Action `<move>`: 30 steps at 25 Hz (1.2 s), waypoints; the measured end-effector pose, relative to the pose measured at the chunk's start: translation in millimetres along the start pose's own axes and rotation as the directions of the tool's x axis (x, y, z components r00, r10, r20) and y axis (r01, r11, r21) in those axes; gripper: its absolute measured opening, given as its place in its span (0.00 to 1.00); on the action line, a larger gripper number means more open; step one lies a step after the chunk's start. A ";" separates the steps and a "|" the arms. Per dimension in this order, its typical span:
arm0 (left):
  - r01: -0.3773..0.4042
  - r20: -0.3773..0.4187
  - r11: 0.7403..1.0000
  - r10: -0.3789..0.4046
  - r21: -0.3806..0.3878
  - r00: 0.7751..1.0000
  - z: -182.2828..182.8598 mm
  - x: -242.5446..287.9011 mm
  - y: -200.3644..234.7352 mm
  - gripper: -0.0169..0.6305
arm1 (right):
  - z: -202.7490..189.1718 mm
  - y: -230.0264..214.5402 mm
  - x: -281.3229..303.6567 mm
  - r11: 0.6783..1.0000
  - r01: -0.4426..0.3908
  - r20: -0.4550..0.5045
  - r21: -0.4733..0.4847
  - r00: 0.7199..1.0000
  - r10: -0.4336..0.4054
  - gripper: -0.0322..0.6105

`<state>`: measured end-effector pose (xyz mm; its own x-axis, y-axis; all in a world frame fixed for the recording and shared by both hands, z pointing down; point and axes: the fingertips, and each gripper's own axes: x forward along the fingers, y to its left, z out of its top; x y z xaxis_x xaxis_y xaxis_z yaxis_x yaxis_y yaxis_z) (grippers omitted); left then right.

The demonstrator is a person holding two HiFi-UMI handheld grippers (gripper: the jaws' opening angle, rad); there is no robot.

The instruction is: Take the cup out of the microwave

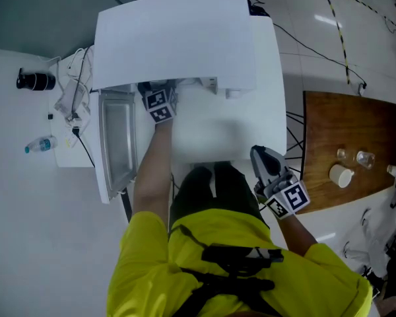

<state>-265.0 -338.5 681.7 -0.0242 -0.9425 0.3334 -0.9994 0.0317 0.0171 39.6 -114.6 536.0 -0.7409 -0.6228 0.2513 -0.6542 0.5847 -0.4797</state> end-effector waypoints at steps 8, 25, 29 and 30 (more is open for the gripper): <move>0.093 0.034 0.996 -0.093 0.011 0.995 -7.6 -100.4 -39.8 0.71 | -1.1 -1.1 6.6 1.000 0.020 0.020 -0.010 1.000 -0.020 0.06; 0.075 -0.108 0.997 -0.072 0.029 0.992 -110.8 -145.3 -44.6 0.71 | -19.2 -24.3 -31.2 0.992 0.117 0.010 -0.036 0.993 -0.117 0.06; 0.088 -0.098 0.996 -0.086 0.026 0.991 -113.1 -137.4 -39.0 0.71 | -24.3 -16.8 -21.3 0.995 0.099 -0.001 -0.034 0.995 -0.099 0.06; 0.091 -0.091 0.995 -0.088 0.030 0.992 -112.1 -136.8 -41.7 0.71 | -23.7 -14.1 -18.6 0.995 0.092 -0.001 -0.032 0.996 -0.092 0.06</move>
<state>-217.1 -173.6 741.1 0.0658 -0.9074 0.4151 -0.9978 -0.0639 0.0186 59.0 -99.0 558.0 -0.6779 -0.6732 0.2954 -0.7240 0.5417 -0.4271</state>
